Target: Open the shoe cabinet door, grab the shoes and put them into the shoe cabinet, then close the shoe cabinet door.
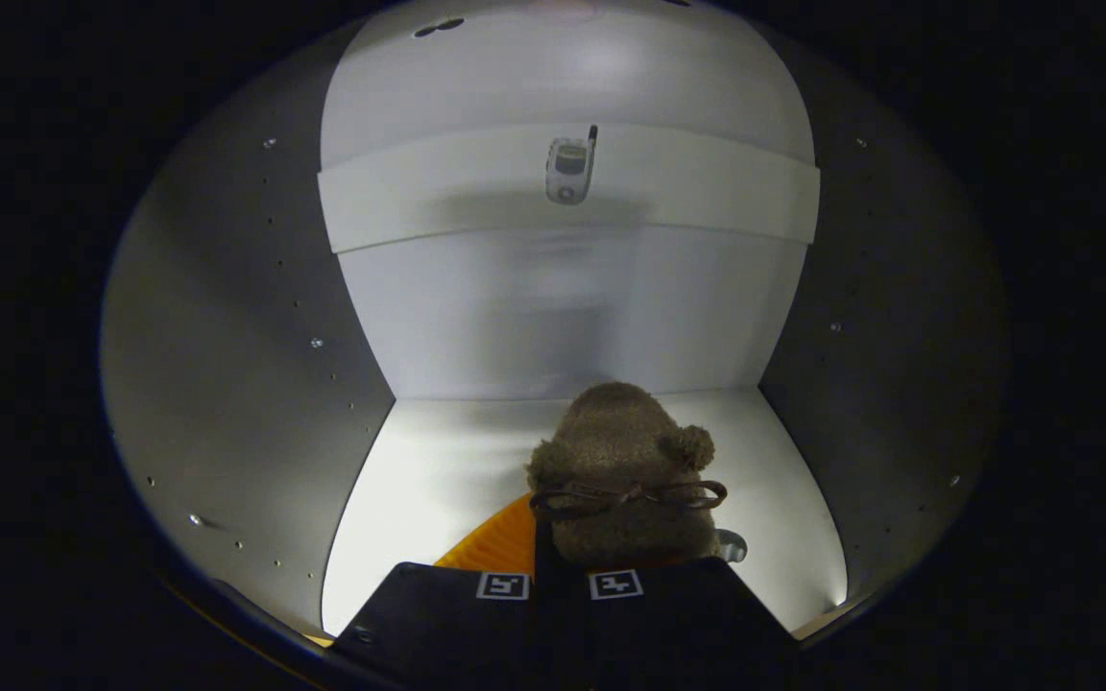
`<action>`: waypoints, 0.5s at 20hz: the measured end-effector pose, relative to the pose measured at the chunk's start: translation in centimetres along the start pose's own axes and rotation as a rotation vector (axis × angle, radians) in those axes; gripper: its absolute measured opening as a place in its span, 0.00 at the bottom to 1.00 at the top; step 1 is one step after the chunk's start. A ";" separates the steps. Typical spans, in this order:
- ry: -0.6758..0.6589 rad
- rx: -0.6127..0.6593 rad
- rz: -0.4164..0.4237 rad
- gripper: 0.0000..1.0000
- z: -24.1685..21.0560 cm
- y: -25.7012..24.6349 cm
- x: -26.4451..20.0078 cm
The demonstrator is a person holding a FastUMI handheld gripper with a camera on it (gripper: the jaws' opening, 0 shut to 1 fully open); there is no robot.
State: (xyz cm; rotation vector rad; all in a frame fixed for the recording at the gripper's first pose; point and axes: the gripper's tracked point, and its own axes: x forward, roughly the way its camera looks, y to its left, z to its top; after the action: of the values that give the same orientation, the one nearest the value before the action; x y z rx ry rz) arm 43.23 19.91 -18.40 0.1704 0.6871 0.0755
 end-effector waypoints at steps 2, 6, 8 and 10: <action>0.003 0.011 -0.013 0.09 0.0 -0.1 0.4; 0.016 0.006 -0.010 0.18 -0.5 0.2 -0.1; 0.004 0.015 0.010 0.34 -0.4 0.6 -1.1; 0.004 0.021 0.022 0.55 -0.5 0.8 -2.2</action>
State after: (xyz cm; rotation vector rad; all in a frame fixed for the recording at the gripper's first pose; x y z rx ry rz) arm 41.20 20.44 -17.23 0.1984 0.6901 0.0896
